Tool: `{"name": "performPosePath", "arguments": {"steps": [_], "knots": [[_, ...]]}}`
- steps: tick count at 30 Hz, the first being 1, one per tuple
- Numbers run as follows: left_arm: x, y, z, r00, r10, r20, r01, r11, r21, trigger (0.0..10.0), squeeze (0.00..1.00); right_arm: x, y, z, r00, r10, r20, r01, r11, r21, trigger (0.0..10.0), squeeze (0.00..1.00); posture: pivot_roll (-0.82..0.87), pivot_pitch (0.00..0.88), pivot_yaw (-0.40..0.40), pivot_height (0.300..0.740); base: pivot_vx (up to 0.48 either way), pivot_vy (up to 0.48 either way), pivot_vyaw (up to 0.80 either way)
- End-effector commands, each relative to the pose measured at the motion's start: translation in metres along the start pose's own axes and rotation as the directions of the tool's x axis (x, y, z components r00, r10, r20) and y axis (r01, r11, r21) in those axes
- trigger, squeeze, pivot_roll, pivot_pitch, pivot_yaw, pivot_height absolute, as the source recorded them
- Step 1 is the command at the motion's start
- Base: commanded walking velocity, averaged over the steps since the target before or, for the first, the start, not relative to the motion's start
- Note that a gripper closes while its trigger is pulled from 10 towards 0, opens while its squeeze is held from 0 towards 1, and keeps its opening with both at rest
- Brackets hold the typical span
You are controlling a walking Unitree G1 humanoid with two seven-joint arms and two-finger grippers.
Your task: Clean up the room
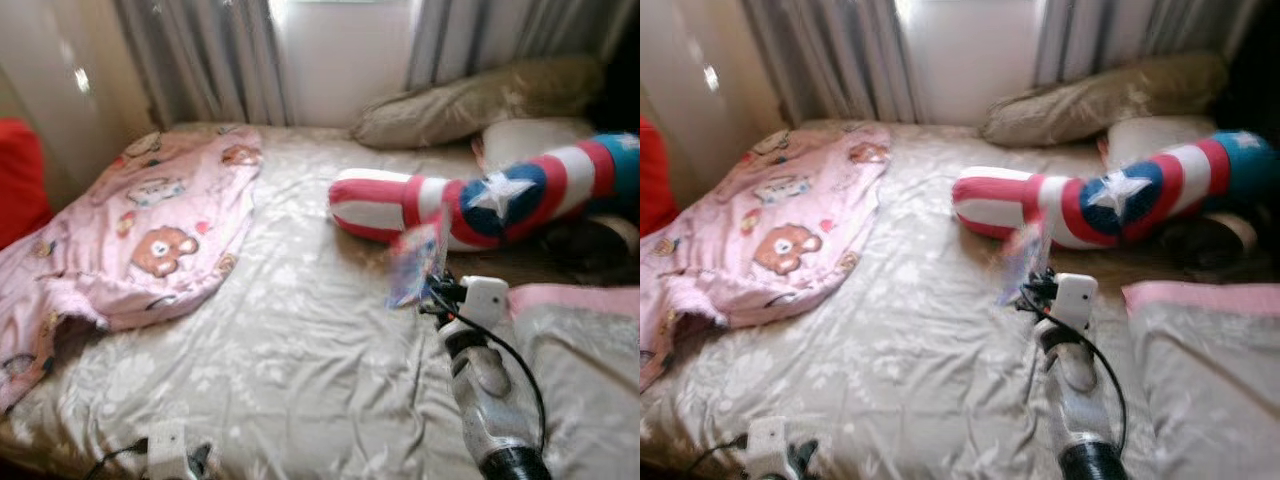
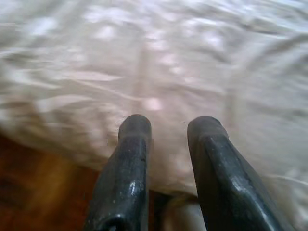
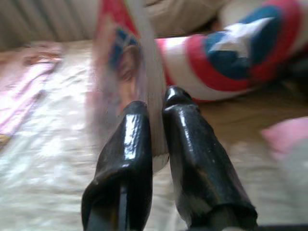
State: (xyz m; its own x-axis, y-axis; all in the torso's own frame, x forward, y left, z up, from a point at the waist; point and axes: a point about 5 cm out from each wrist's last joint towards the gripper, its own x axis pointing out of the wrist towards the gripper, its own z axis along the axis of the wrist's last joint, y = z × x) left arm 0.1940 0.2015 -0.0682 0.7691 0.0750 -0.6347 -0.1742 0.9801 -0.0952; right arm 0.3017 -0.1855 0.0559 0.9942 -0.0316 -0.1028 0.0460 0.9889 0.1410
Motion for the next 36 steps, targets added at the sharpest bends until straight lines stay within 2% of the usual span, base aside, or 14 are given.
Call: {"name": "performPosePath", "arguments": {"steps": [1,12,14,15,17,19,24,28,36], "knots": [[-0.003,0.014,-0.001,0.999,0.033,-0.012,-0.033,0.999,0.022,10.0,0.00,0.008,0.015,0.018,0.996,0.038,0.080,-0.039,0.999,0.013,10.0,0.00,0.02,0.000,0.032,0.717,0.266,0.000,0.00],[-0.003,0.014,-0.001,0.999,0.033,-0.012,-0.033,0.999,0.022,10.0,0.00,0.008,0.015,0.018,0.996,0.038,0.082,-0.039,0.999,0.013,10.0,0.00,0.02,0.000,0.032,0.717,0.266,0.000,0.00],[0.000,0.015,0.020,0.990,0.052,0.129,-0.056,0.998,0.023,10.0,0.00,0.005,0.028,0.008,0.990,0.142,0.026,-0.144,0.983,0.111,10.0,0.00,0.02,0.000,0.028,0.717,0.000,0.000,0.00],[0.000,0.015,0.025,0.986,0.053,0.160,-0.057,0.998,0.023,10.0,0.00,0.004,0.030,0.006,0.988,0.154,0.016,-0.155,0.980,0.124,10.0,0.00,0.02,0.000,0.028,0.717,0.000,0.000,0.00],[0.001,0.014,0.031,0.980,0.053,0.193,-0.058,0.998,0.023,10.0,0.00,0.003,0.030,0.005,0.987,0.160,0.010,-0.160,0.979,0.129,10.0,0.00,0.02,0.000,0.028,0.717,0.000,0.000,0.00],[0.001,0.012,0.046,0.958,0.051,0.282,-0.057,0.998,0.013,10.0,0.00,0.001,0.032,0.001,0.982,0.190,-0.005,-0.187,0.972,0.142,10.0,0.00,0.02,0.000,0.030,0.717,0.000,0.000,0.00],[0.001,0.010,0.061,0.931,0.035,0.362,-0.044,0.999,0.015,10.0,0.00,-0.001,0.035,-0.001,0.977,0.214,-0.015,-0.210,0.967,0.147,10.0,0.00,0.02,0.000,0.030,0.717,0.000,0.000,0.00],[0.000,0.010,0.063,0.926,0.031,0.375,-0.041,0.999,0.019,10.0,0.00,-0.002,0.036,-0.001,0.974,0.225,-0.020,-0.219,0.963,0.158,10.0,0.00,0.03,0.000,0.030,0.717,0.000,0.000,0.00],[-0.001,0.012,0.052,0.942,0.033,0.333,-0.041,0.999,0.016,10.0,0.00,-0.003,0.035,-0.001,0.973,0.228,-0.024,-0.222,0.962,0.160,10.0,0.00,0.03,0.000,0.033,0.717,0.000,0.000,0.00]]}}
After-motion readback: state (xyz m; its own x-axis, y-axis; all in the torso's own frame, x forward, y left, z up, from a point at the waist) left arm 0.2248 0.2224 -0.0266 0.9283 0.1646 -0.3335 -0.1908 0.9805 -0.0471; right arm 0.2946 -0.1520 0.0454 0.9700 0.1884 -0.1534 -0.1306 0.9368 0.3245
